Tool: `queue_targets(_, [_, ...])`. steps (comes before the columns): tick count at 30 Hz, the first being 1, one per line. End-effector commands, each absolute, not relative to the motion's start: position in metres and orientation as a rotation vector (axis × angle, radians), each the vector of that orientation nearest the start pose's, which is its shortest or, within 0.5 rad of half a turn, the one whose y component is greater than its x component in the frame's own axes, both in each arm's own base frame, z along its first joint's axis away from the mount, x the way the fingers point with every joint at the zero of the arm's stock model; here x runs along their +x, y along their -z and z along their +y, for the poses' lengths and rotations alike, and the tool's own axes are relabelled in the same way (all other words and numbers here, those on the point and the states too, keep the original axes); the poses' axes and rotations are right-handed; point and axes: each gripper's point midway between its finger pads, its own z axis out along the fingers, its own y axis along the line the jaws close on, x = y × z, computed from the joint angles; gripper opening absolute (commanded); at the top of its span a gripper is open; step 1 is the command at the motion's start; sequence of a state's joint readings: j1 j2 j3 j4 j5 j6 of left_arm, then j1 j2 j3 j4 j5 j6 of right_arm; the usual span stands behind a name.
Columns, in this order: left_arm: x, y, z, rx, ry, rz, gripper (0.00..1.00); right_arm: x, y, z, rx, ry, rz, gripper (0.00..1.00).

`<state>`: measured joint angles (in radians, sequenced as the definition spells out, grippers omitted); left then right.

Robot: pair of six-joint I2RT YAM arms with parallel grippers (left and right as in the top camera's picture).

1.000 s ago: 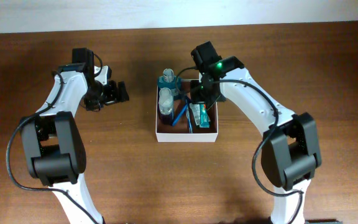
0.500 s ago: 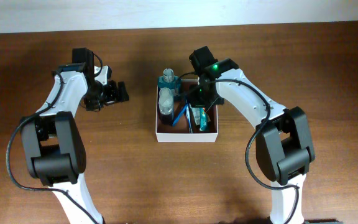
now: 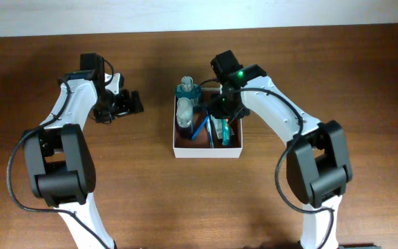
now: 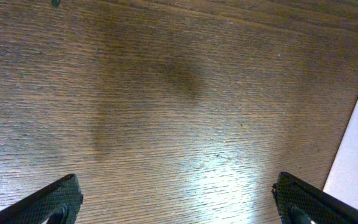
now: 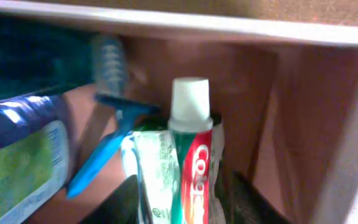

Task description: Pack container

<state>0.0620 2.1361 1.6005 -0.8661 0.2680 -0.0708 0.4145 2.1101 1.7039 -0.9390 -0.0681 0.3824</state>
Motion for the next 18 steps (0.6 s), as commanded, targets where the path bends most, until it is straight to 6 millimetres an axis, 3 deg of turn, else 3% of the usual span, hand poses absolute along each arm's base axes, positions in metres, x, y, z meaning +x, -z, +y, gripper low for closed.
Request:
queue_targets(1, [0.445, -0.028, -0.017, -0.147, 0.391, 2.94, 0.99, 0.425, -0.134, 0.202, -0.091, -0.293, 2.777, 0.43])
queue_targets(4, [0.445, -0.028, -0.017, -0.146, 0.391, 2.94, 0.99, 0.421, -0.167, 0.201, -0.126, -0.317, 2.704, 0.49])
queue_targets(6, [0.445, -0.028, -0.017, -0.147, 0.391, 2.94, 0.99, 0.416, -0.2, 0.195, -0.154, -0.317, 2.631, 0.53])
queue_targets(11, [0.445, -0.028, -0.017, -0.147, 0.391, 2.94, 0.99, 0.397, -0.263, 0.163, -0.099, -0.311, 2.516, 0.56])
queue_targets(15, [0.445, -0.028, -0.017, -0.146, 0.391, 2.94, 0.99, 0.371, -0.316, 0.142, -0.12, -0.306, 2.391, 0.64])
queue_targets(18, [0.445, -0.028, -0.017, -0.146, 0.391, 2.94, 0.99, 0.344, -0.351, 0.122, -0.088, -0.264, 2.306, 0.64])
